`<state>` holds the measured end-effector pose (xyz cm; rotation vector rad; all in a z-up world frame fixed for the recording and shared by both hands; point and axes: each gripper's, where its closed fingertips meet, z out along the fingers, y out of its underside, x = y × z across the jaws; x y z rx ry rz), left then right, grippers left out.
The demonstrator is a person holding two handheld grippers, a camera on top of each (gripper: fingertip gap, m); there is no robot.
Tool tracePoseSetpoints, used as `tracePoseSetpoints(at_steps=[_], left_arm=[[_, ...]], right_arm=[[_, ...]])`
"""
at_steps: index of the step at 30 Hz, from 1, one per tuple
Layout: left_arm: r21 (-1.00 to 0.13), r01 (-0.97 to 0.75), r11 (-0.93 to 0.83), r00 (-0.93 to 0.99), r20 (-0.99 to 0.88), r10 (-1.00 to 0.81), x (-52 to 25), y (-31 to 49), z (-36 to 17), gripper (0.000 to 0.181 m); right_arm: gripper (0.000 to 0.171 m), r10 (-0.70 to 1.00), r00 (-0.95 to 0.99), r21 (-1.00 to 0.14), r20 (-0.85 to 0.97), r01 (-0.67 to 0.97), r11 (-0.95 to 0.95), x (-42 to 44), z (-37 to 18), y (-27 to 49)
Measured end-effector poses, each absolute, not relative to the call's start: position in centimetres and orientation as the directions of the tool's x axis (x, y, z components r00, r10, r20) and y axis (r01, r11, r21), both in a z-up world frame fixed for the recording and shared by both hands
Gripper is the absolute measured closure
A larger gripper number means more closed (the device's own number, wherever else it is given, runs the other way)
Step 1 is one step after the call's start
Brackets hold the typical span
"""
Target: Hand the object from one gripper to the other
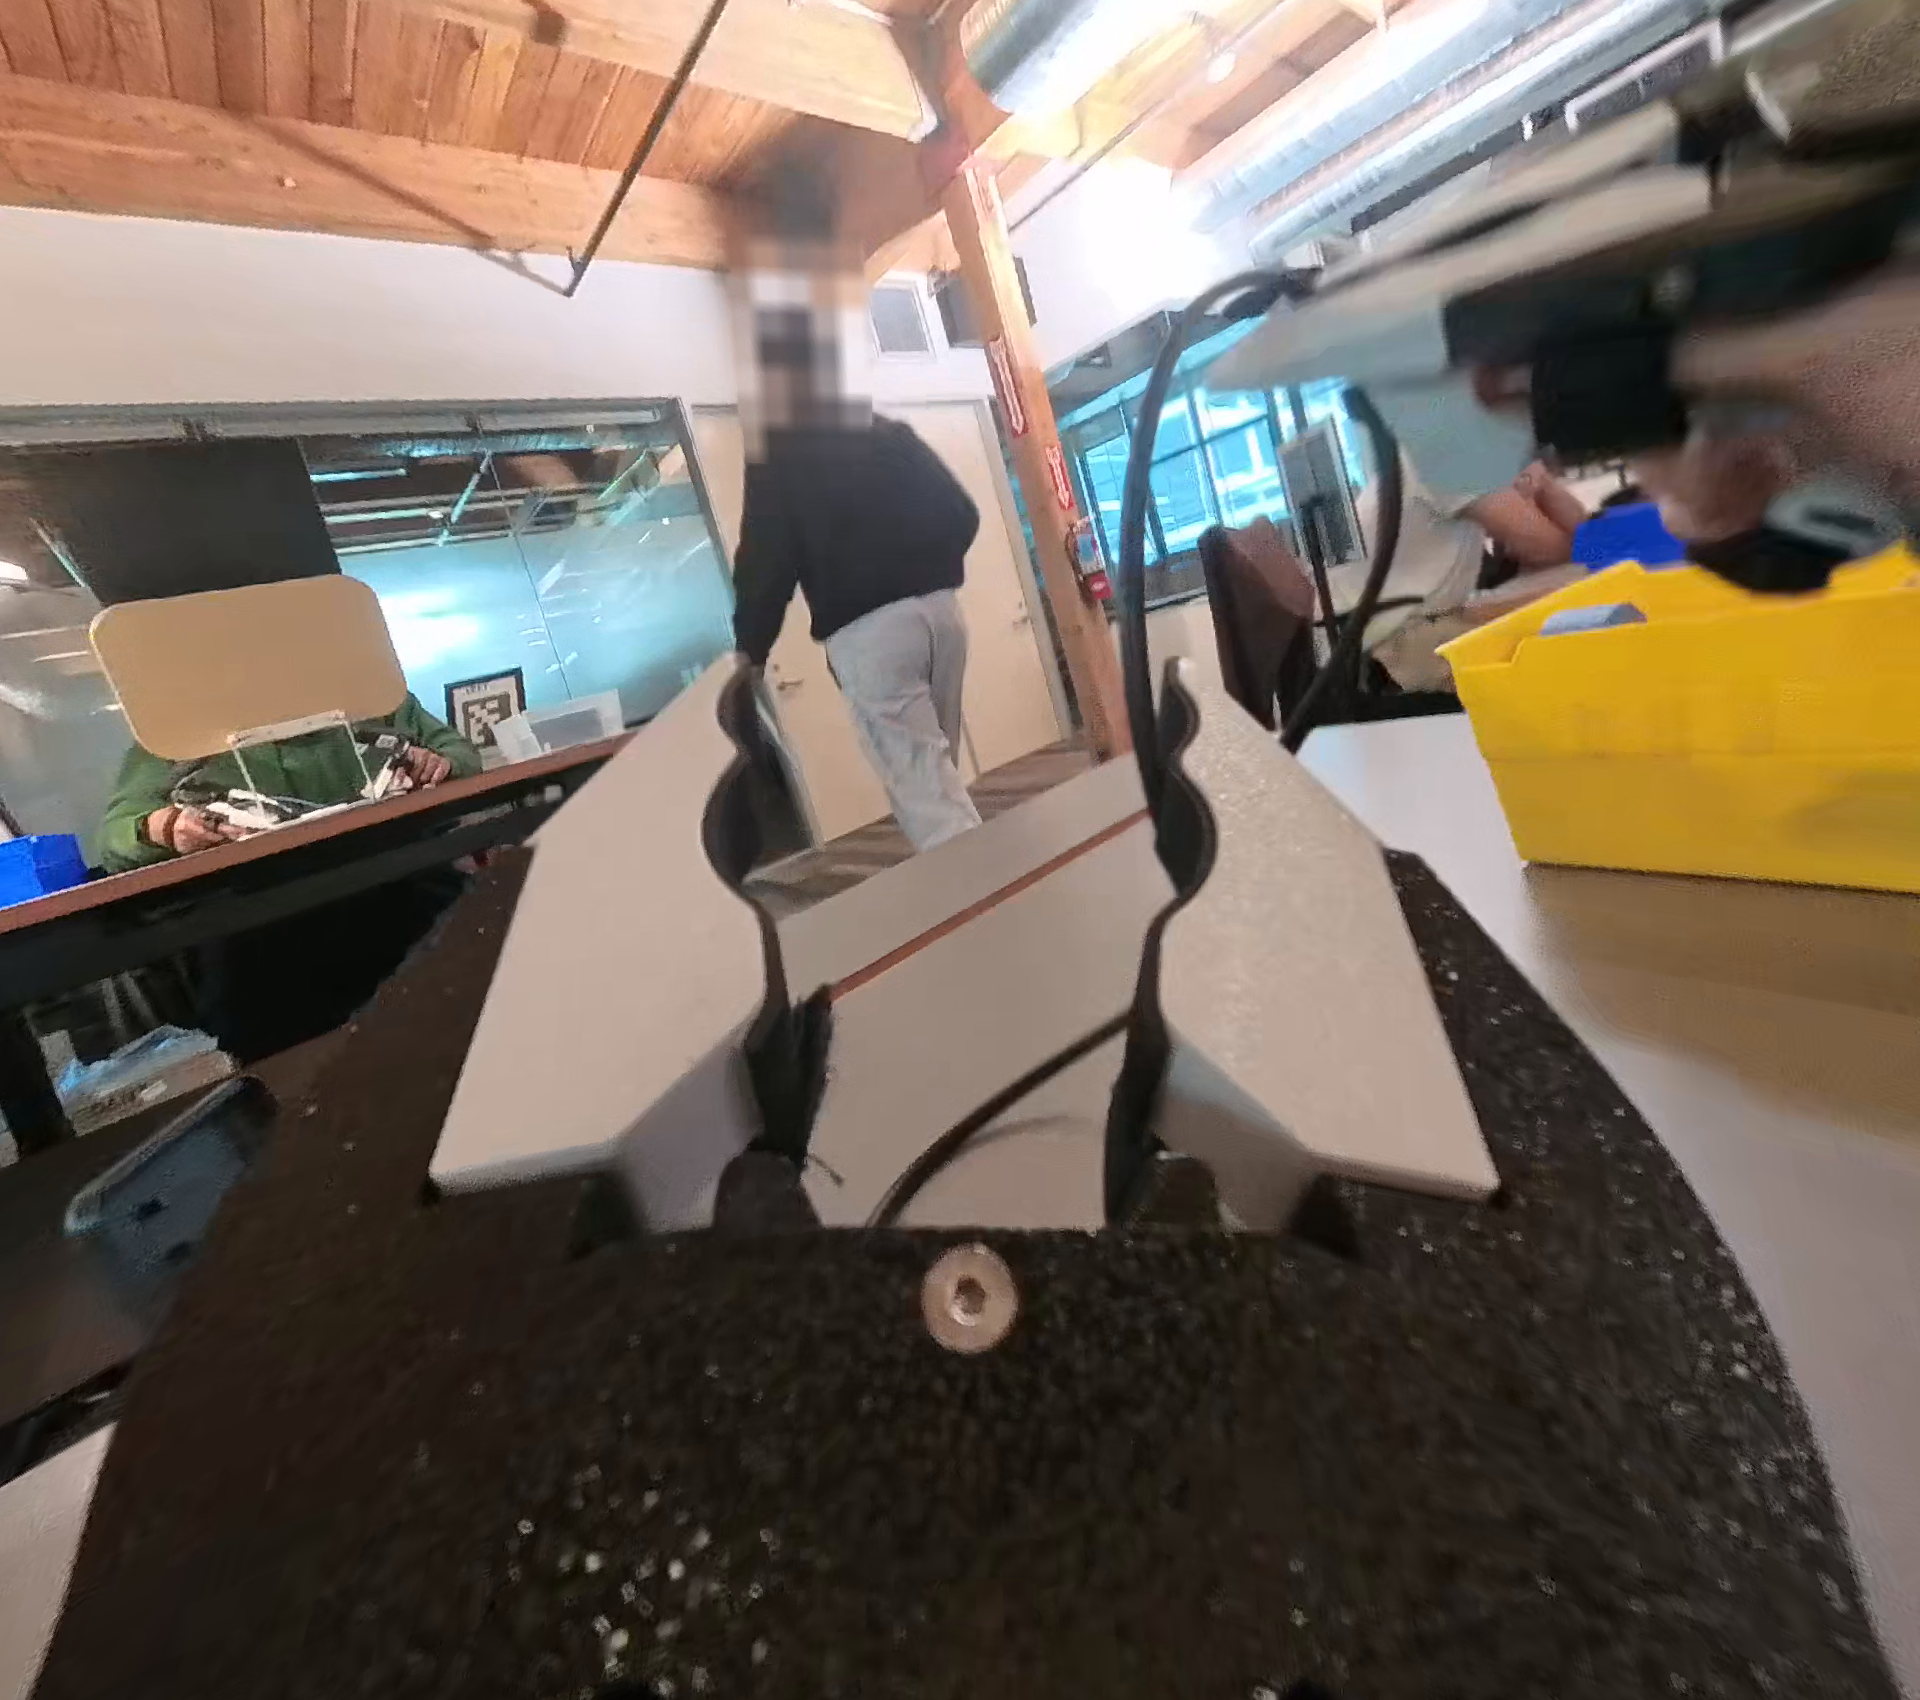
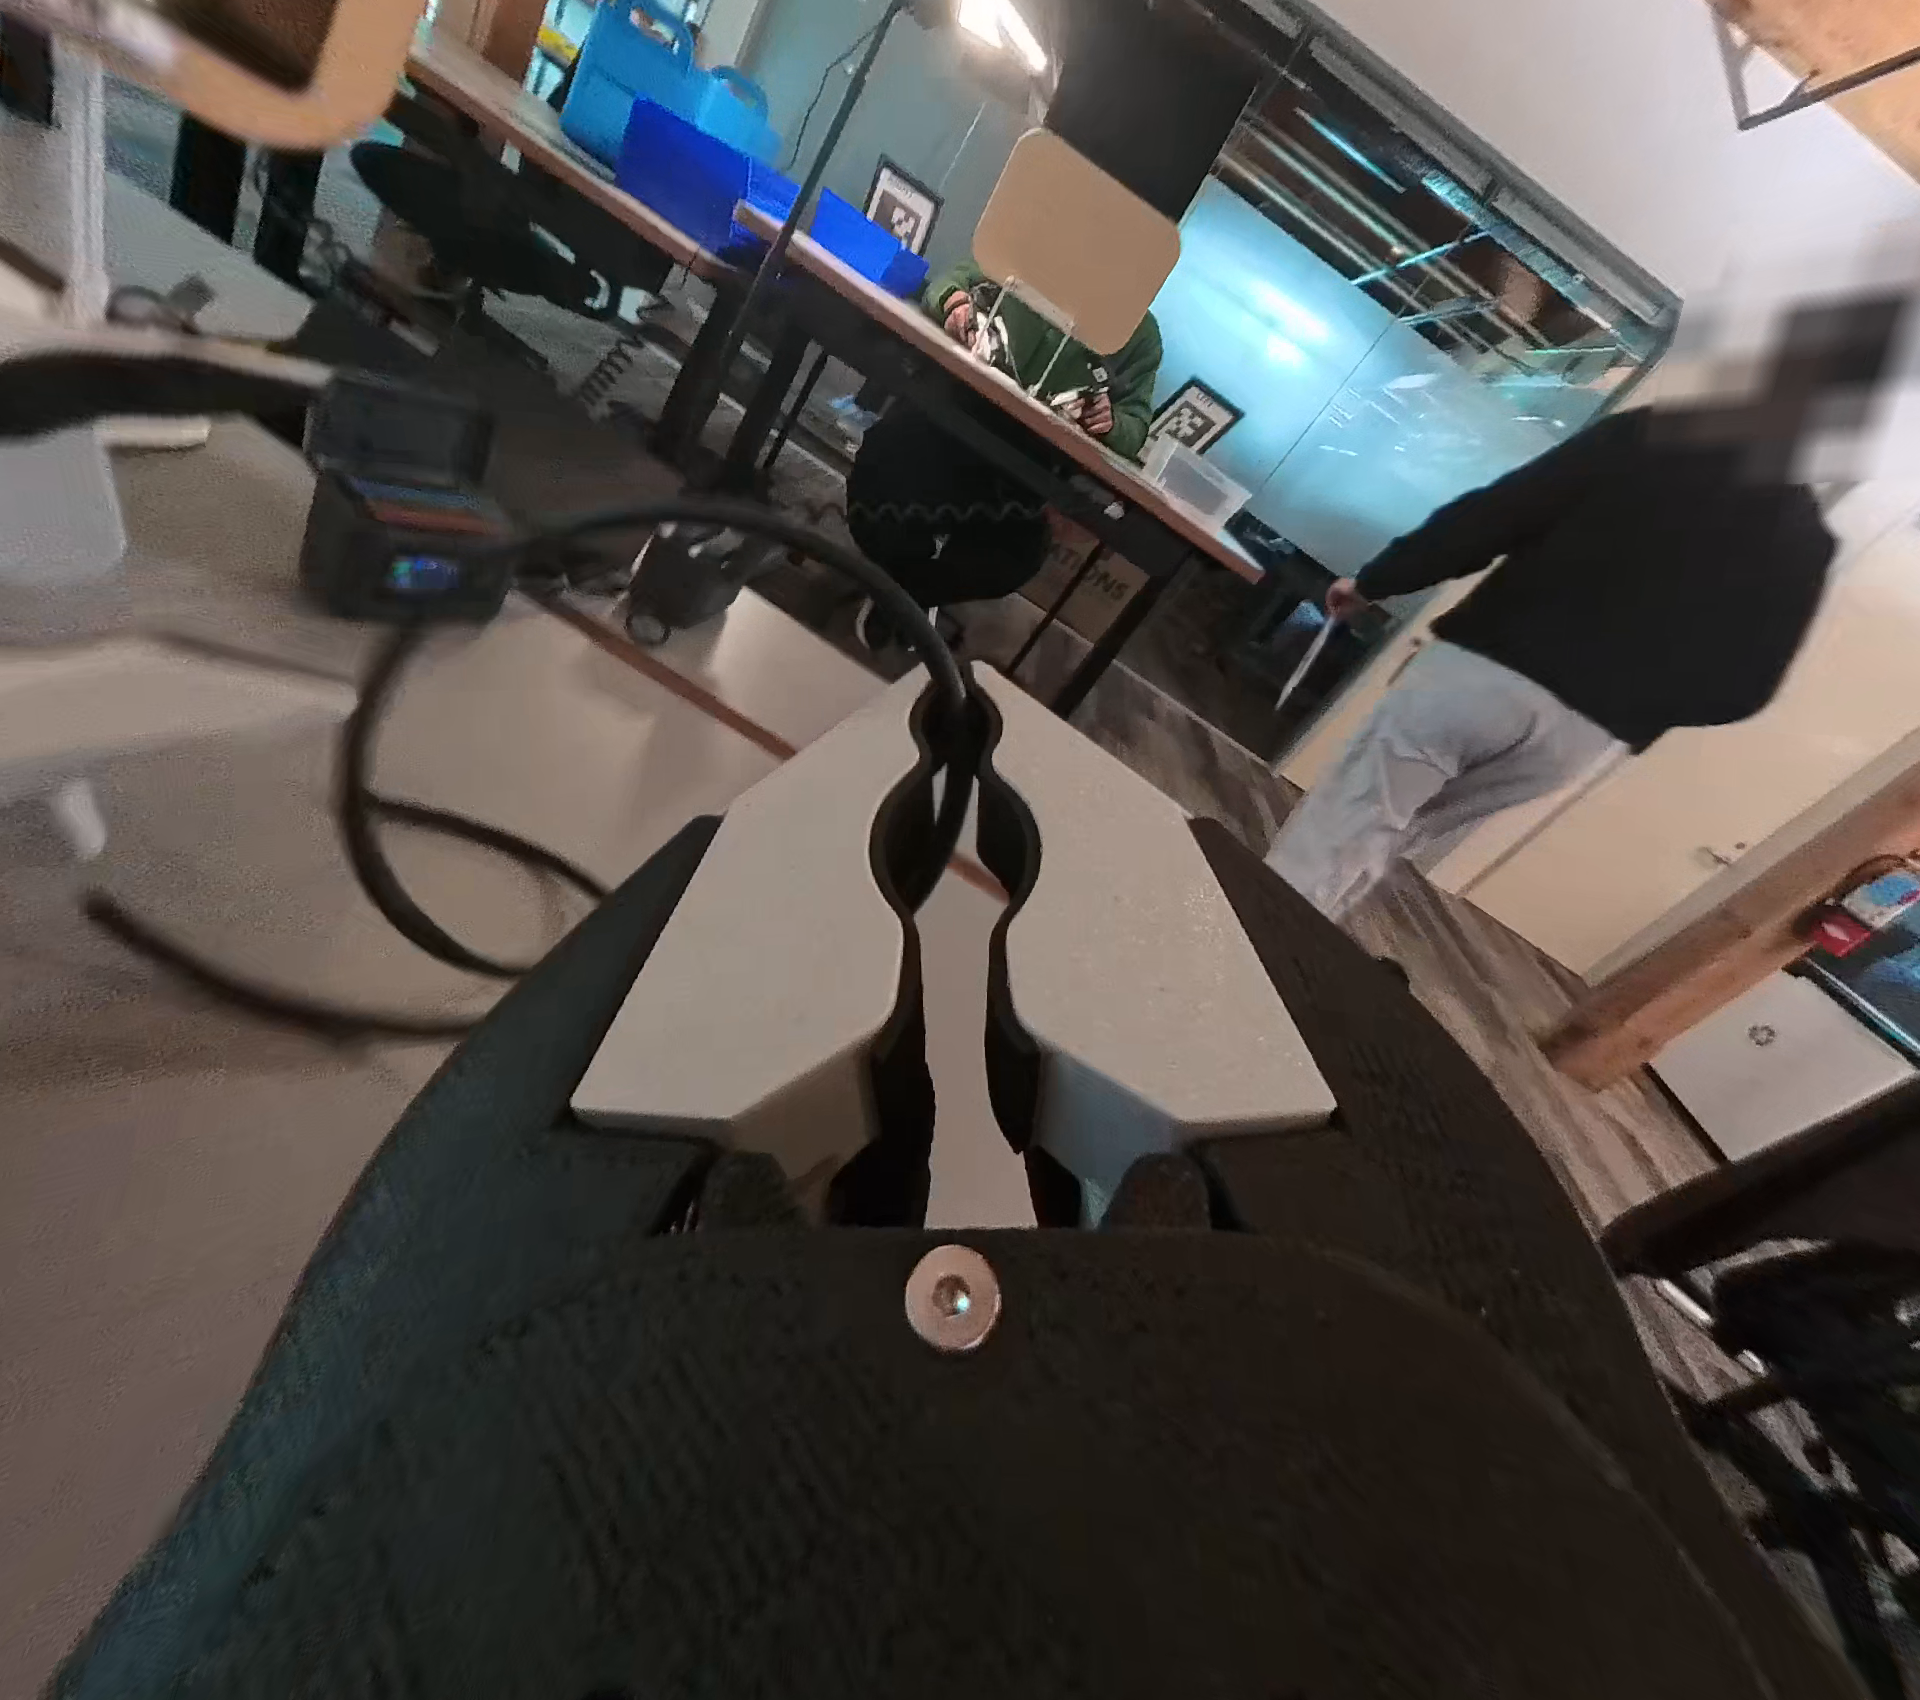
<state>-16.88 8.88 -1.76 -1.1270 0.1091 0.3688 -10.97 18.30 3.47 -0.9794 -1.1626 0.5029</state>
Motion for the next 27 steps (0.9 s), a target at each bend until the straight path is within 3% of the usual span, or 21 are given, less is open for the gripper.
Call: tracePoseSetpoints(at_steps=[7, 15, 20, 27], left_arm=[[-0.823, -0.398, 0.405, 0.915, -0.326, 0.237, -15.7, 8.5, -1.3, 0.104], [-0.855, -0.357, 0.376, 0.927, -0.274, 0.256, -17.0, 8.8, -1.7, 0.116], [-0.860, -0.355, 0.368, 0.929, -0.280, 0.242, -16.7, 9.1, -1.9, 0.118], [-0.866, -0.344, 0.363, 0.934, -0.273, 0.233, -16.7, 9.2, -2.0, 0.122]], right_arm=[[0.171, 0.777, 0.423, -0.868, 0.467, 0.050, 0.494, -5.4, 19.2, 20.7], [0.171, 0.657, 0.533, -0.822, 0.533, 0.143, 0.551, 4.1, 32.9, 24.2], [0.171, 0.572, 0.599, -0.813, 0.560, 0.264, 0.519, 8.9, 31.4, 27.2], [0.171, 0.567, 0.627, -0.843, 0.534, 0.343, 0.415, 10.7, 21.3, 30.8]])
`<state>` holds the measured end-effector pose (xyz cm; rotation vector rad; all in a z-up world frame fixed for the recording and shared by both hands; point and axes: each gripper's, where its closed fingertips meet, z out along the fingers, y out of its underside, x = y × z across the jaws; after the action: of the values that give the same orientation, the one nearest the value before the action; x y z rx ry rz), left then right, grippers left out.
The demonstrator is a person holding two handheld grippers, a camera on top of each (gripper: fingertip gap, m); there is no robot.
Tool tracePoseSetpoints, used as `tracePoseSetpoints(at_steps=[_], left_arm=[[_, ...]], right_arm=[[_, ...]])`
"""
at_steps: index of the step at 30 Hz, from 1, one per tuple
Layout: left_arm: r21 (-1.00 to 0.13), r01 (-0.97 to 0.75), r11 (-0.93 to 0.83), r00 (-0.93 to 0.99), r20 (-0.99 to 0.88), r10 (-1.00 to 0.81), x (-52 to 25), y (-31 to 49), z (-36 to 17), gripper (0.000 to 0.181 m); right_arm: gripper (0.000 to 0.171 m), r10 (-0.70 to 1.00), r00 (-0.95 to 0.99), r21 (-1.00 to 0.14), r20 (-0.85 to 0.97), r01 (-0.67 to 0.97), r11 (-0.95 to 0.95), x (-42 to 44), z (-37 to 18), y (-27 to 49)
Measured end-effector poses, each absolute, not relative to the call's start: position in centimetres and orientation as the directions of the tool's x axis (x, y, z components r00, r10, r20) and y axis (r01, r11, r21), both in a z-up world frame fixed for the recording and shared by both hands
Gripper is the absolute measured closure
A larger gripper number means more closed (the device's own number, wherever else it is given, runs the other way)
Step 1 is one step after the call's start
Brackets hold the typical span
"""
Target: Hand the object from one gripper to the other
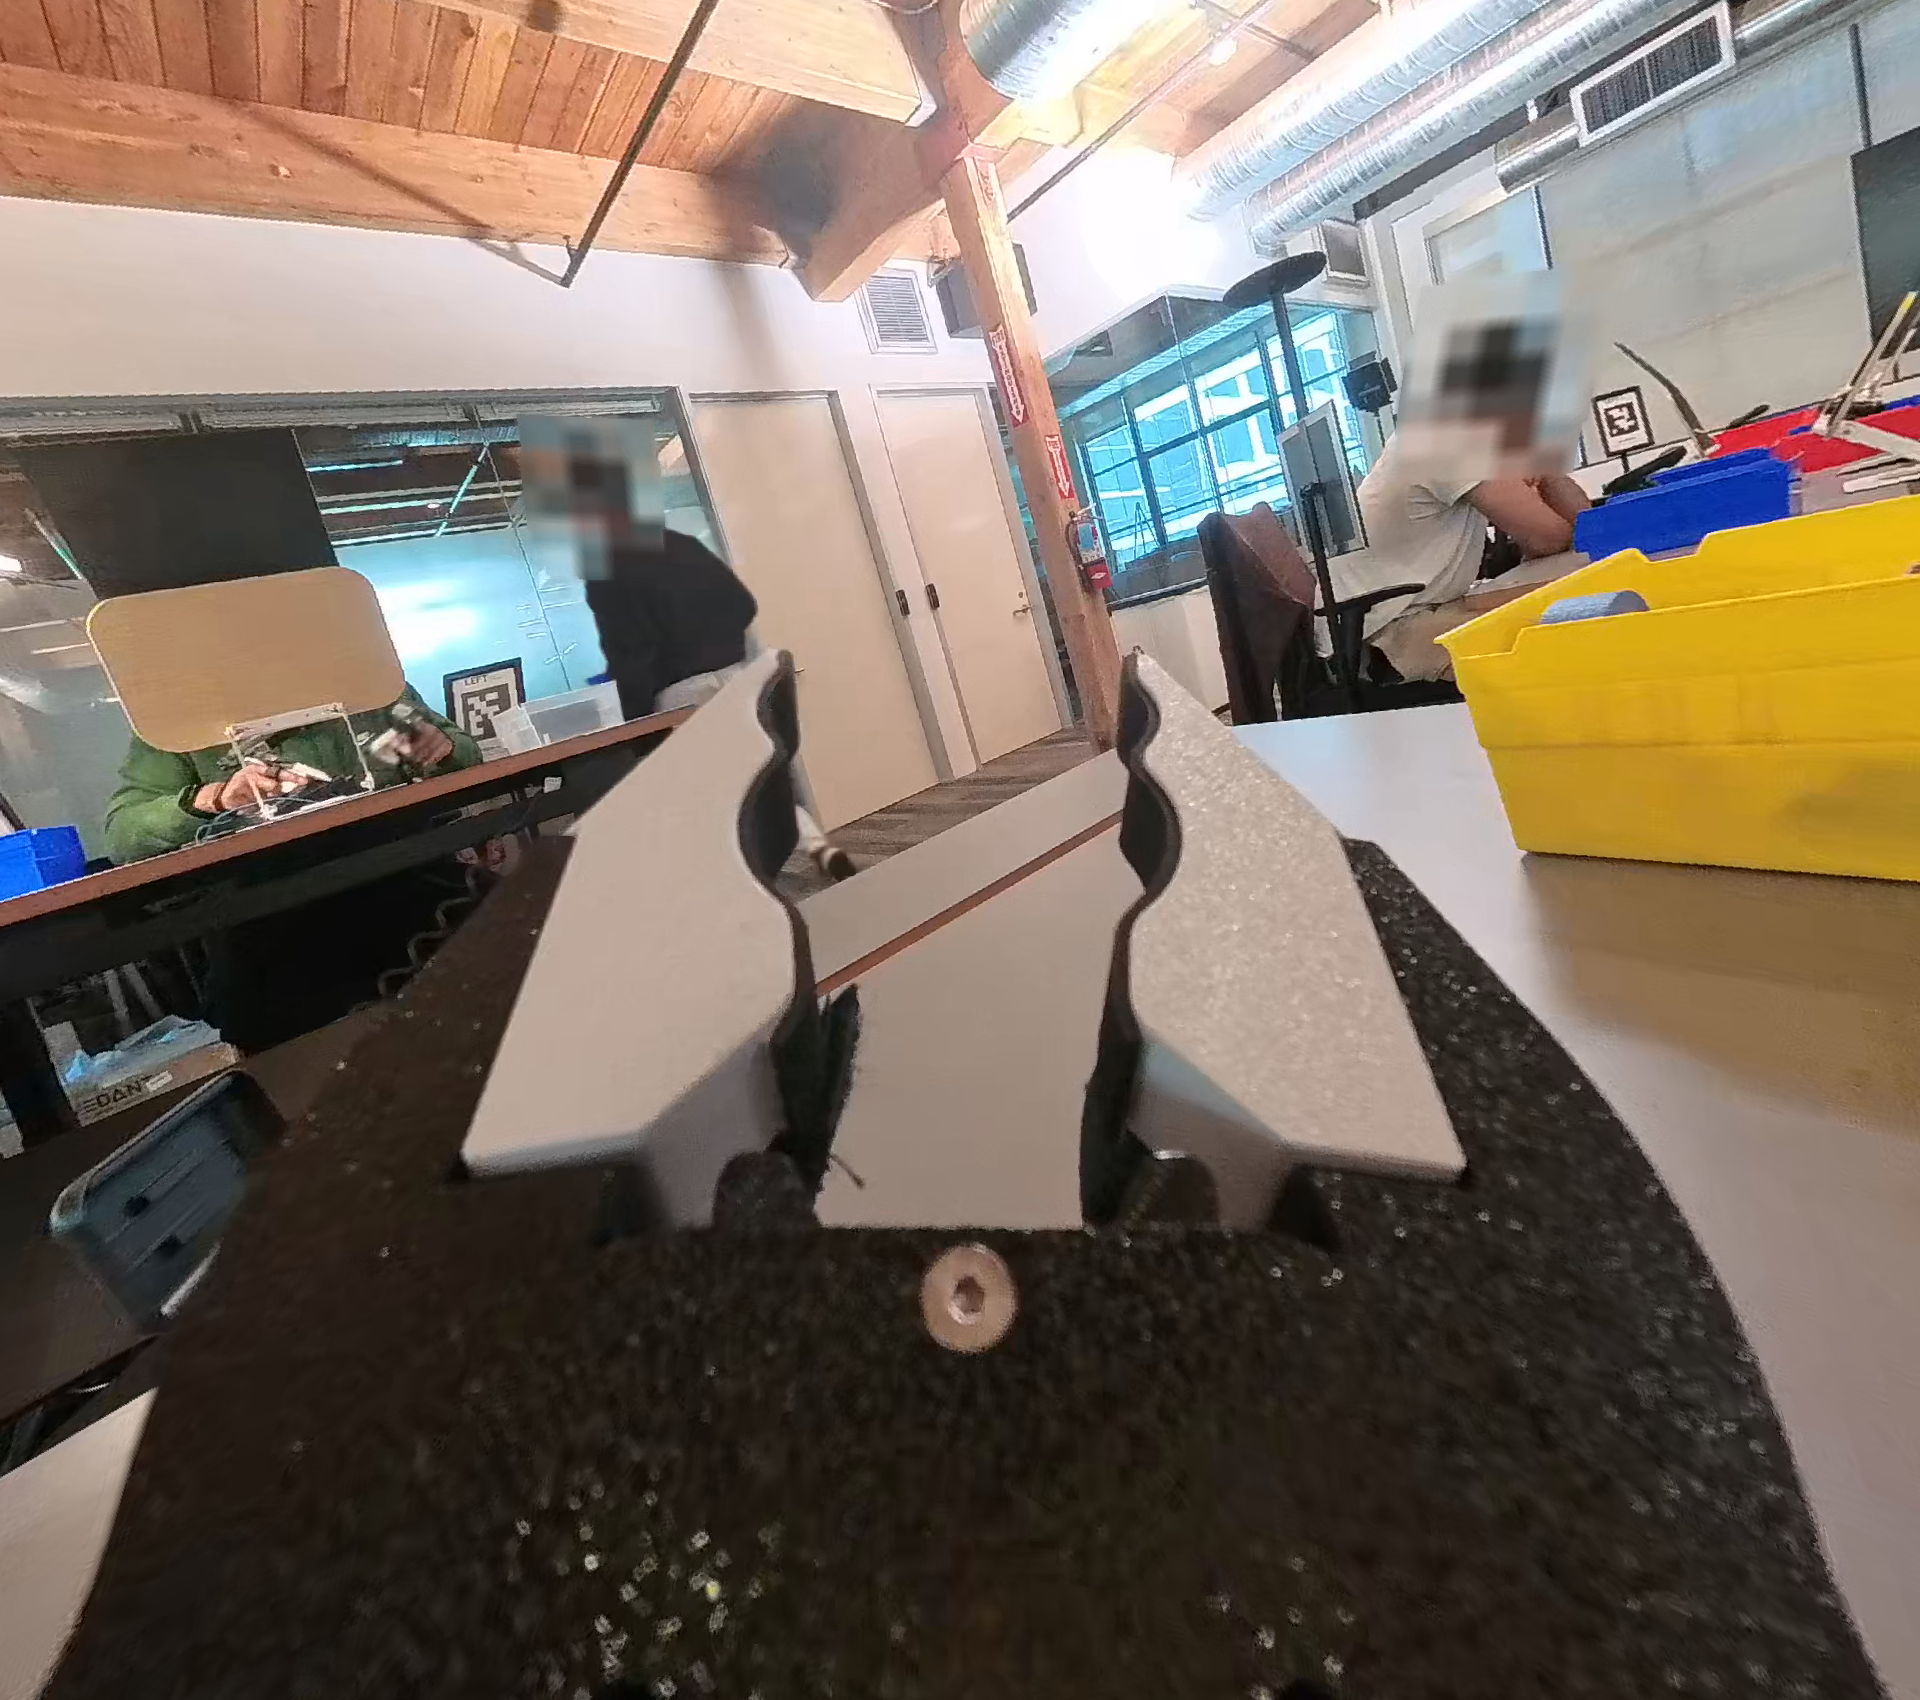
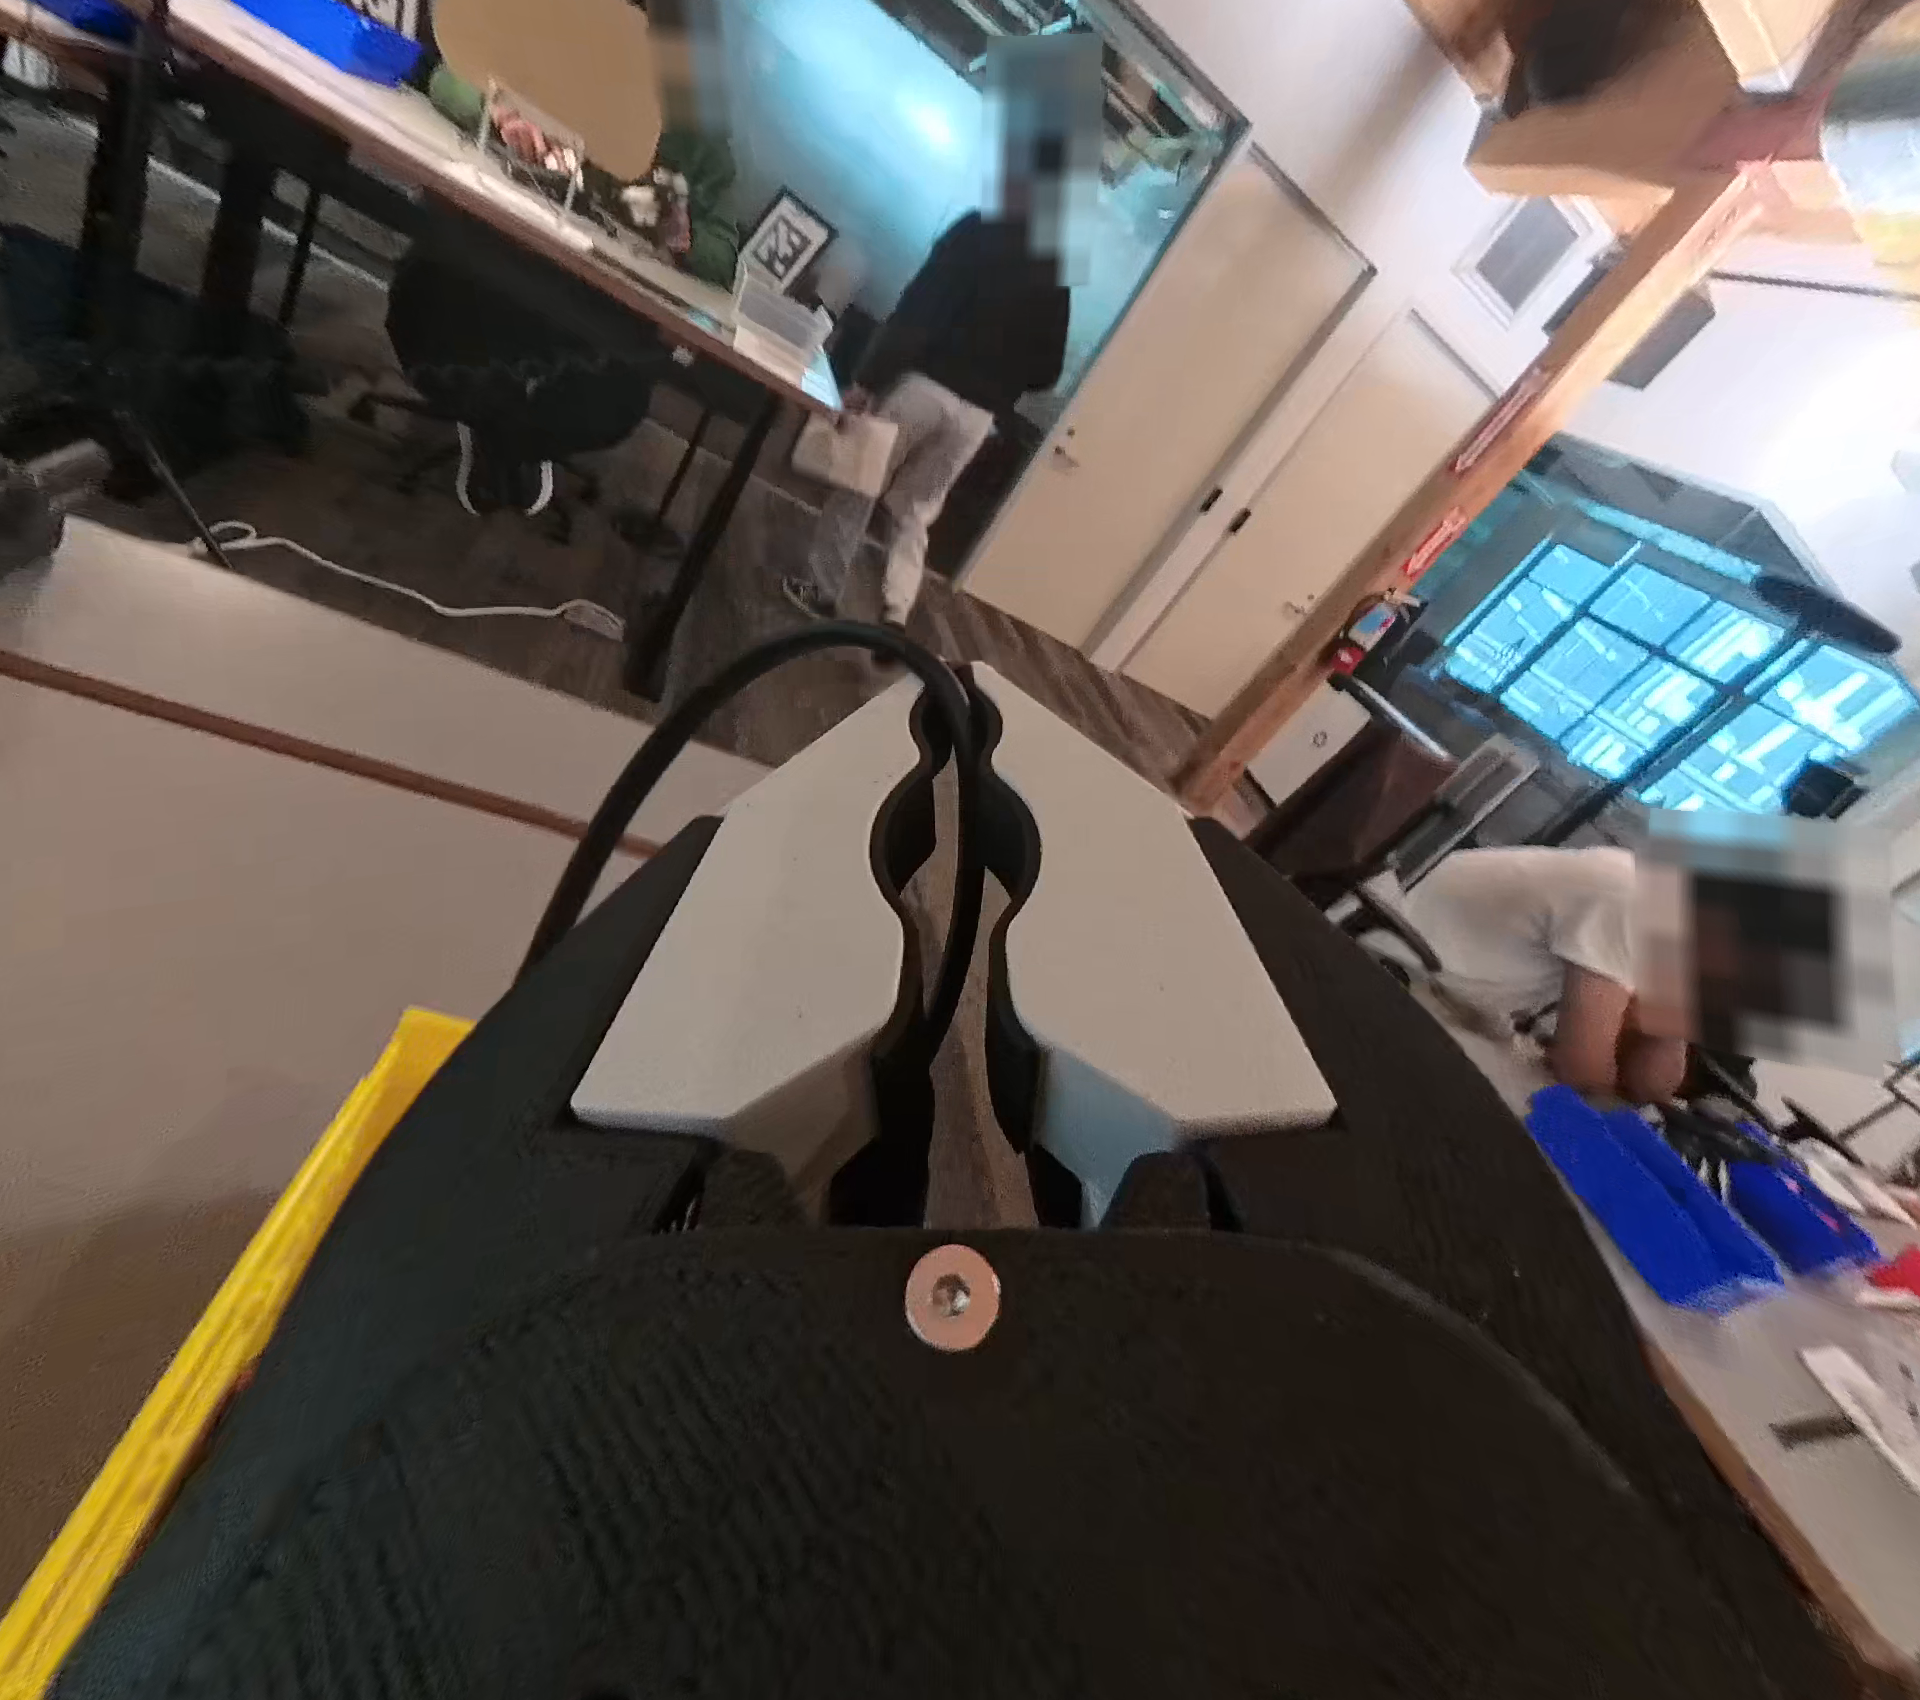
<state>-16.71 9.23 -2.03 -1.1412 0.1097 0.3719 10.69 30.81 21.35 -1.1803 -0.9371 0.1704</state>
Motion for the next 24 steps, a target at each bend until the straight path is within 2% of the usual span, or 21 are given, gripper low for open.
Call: tracePoseSetpoints(at_steps=[3, 8, 12, 15, 16, 18, 20, 22, 24], left_arm=[[-0.868, -0.341, 0.361, 0.935, -0.272, 0.228, -16.7, 9.3, -2.1, 0.123], [-0.872, -0.338, 0.353, 0.936, -0.271, 0.225, -16.8, 9.4, -2.2, 0.125], [-0.874, -0.339, 0.347, 0.935, -0.273, 0.227, -16.9, 9.5, -2.3, 0.127], [-0.876, -0.337, 0.345, 0.936, -0.271, 0.225, -16.9, 9.6, -2.4, 0.128], [-0.877, -0.336, 0.344, 0.936, -0.271, 0.225, -16.9, 9.6, -2.4, 0.129], [-0.878, -0.334, 0.343, 0.937, -0.269, 0.225, -17.0, 9.6, -2.4, 0.129], [-0.879, -0.333, 0.340, 0.937, -0.269, 0.224, -17.0, 9.7, -2.5, 0.128], [-0.882, -0.332, 0.336, 0.937, -0.268, 0.222, -17.0, 9.8, -2.5, 0.127], [-0.887, -0.326, 0.328, 0.940, -0.265, 0.216, -17.0, 10.0, -2.7, 0.125]], right_arm=[[0.171, 0.605, 0.587, -0.841, 0.539, 0.422, 0.339, 10.1, 15.1, 31.8], [0.171, 0.788, 0.433, -0.795, 0.437, 0.596, 0.113, 9.3, 4.2, 31.3], [0.171, 0.905, 0.353, -0.641, 0.239, 0.757, -0.126, 10.8, -2.2, 29.7], [0.171, 0.948, 0.318, -0.447, 0.031, 0.852, -0.272, 12.6, -5.6, 26.9], [0.171, 0.948, 0.318, -0.377, 0.021, 0.881, -0.287, 13.4, -6.5, 26.6], [0.171, 0.937, 0.328, -0.267, 0.118, 0.920, -0.288, 15.2, -7.4, 27.5], [0.167, 0.897, 0.346, -0.218, 0.277, 0.931, -0.292, 16.6, -6.8, 29.4], [0.135, 0.835, 0.346, -0.215, 0.428, 0.936, -0.278, 17.3, -4.9, 30.7], [0.103, 0.676, 0.349, -0.287, 0.649, 0.935, -0.207, 17.3, -0.7, 33.1]])
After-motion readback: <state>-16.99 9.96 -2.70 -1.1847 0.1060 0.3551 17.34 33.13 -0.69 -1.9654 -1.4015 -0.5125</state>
